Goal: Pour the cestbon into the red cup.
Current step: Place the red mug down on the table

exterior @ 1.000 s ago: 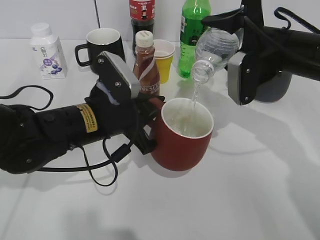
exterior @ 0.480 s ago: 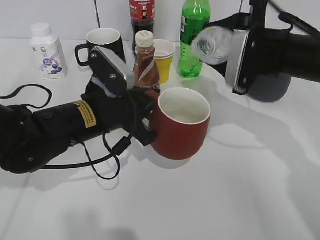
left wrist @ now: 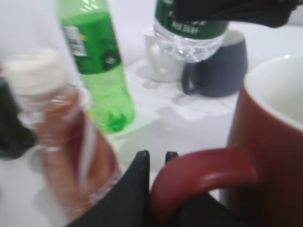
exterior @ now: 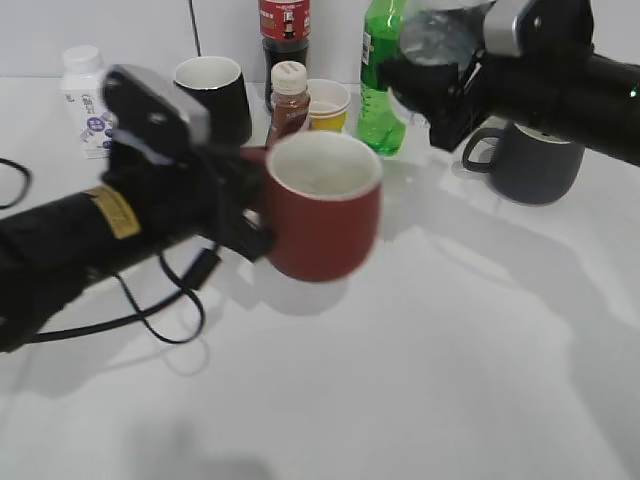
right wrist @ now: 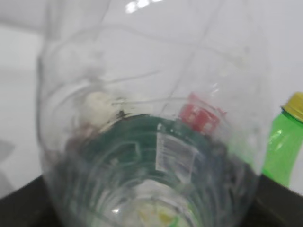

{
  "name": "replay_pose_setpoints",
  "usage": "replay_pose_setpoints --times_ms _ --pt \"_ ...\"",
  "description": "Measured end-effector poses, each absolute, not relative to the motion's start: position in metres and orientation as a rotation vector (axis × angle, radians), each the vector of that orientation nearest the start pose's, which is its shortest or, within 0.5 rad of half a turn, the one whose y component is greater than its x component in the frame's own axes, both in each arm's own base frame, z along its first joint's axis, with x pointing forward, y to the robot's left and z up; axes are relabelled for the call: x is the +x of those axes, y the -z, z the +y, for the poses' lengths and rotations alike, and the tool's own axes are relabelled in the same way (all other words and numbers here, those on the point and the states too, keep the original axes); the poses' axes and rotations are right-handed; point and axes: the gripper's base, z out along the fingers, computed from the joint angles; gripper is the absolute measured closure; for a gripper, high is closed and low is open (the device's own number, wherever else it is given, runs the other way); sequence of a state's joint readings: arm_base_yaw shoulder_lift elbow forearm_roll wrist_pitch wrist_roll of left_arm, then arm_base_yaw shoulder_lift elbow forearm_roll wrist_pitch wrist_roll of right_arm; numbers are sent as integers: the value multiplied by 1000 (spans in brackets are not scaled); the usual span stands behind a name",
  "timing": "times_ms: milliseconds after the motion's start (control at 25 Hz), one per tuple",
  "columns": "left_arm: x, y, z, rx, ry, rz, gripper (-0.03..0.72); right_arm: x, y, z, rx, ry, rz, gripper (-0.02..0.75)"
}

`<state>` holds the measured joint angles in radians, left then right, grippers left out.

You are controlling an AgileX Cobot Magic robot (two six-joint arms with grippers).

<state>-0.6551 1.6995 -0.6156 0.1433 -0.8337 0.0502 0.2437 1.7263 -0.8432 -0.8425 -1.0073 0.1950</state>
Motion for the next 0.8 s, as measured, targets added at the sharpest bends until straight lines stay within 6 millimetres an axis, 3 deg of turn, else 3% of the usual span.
replay_pose_setpoints --times_ms 280,800 --pt "252 -194 -161 582 308 1625 628 343 -225 130 -663 -457 1361 258" --pt "281 -193 -97 330 113 1670 628 361 -206 127 -524 -483 1436 258"
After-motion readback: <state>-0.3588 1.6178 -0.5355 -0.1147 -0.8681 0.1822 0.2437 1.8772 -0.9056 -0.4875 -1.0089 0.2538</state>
